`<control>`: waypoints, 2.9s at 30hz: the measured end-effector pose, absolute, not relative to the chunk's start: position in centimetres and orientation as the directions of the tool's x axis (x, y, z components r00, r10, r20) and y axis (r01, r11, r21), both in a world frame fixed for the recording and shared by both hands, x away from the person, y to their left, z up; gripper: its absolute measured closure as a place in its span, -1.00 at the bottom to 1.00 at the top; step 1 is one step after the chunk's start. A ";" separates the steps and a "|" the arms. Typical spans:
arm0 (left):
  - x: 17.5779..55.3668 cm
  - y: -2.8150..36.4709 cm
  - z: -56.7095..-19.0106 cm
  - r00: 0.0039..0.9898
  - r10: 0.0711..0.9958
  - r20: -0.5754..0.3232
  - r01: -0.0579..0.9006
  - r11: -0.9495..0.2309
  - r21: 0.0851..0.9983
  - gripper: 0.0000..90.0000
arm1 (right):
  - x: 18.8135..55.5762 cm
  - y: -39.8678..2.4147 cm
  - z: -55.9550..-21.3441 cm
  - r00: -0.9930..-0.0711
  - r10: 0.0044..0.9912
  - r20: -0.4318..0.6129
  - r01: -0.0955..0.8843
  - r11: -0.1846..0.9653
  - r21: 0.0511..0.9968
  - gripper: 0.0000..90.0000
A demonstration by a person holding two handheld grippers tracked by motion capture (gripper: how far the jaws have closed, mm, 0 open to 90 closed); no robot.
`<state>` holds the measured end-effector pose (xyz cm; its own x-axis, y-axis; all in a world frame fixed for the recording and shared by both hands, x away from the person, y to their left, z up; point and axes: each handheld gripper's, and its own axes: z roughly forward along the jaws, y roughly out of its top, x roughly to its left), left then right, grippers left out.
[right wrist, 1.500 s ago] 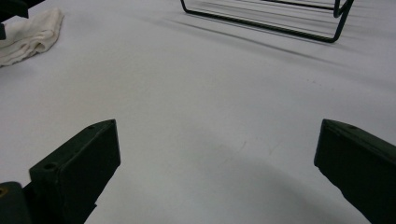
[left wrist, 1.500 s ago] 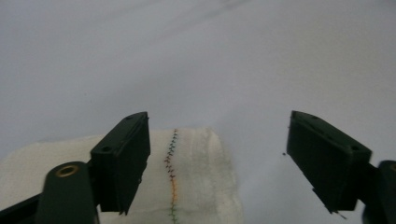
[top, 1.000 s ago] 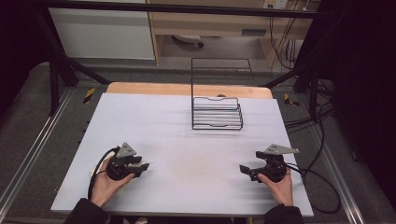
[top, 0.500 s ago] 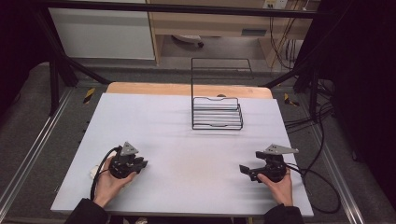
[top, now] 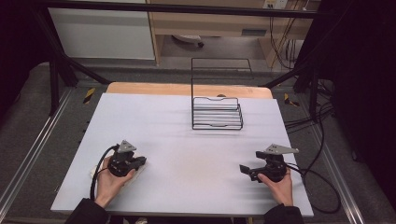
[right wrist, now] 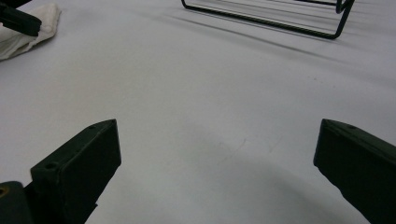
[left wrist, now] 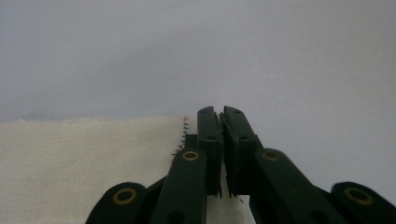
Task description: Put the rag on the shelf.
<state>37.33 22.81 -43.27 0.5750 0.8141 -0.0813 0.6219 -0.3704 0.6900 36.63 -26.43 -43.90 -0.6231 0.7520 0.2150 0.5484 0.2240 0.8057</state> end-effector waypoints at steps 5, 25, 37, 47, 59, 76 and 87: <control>37.3 21.9 -42.6 0.568 0.812 -0.136 0.624 -0.317 0.714 0.91 | 36.7 -26.4 -43.9 -0.624 0.751 0.216 0.550 0.226 0.804 -0.97; 38.5 16.4 -43.4 0.621 0.775 -0.114 0.580 -0.358 0.732 0.89 | 36.6 -26.3 -43.9 -0.624 0.750 0.217 0.550 0.225 0.805 -0.97; 38.3 20.7 -41.0 0.648 0.756 -0.096 0.547 -0.373 0.749 0.13 | 36.6 -26.1 -43.9 -0.630 0.750 0.205 0.540 0.232 0.809 -0.96; 37.2 28.4 -41.7 0.562 0.825 -0.064 0.595 -0.349 0.724 -0.04 | 36.6 -24.8 -43.8 -0.634 0.746 0.203 0.547 0.247 0.800 -0.97; 36.2 31.1 -43.2 0.555 0.829 -0.070 0.593 -0.335 0.732 0.15 | 36.8 -20.7 -43.1 -0.658 0.725 0.203 0.536 0.261 0.803 -0.99; 36.2 30.8 -44.0 0.518 0.844 -0.141 0.681 -0.307 0.664 0.66 | 38.7 -8.9 -41.7 -0.718 0.676 0.163 0.496 0.334 0.801 -0.89; 36.1 30.6 -44.0 0.532 0.839 -0.116 0.669 -0.333 0.665 0.72 | 40.3 -2.3 -43.3 -0.732 0.655 0.188 0.526 0.369 0.766 -0.46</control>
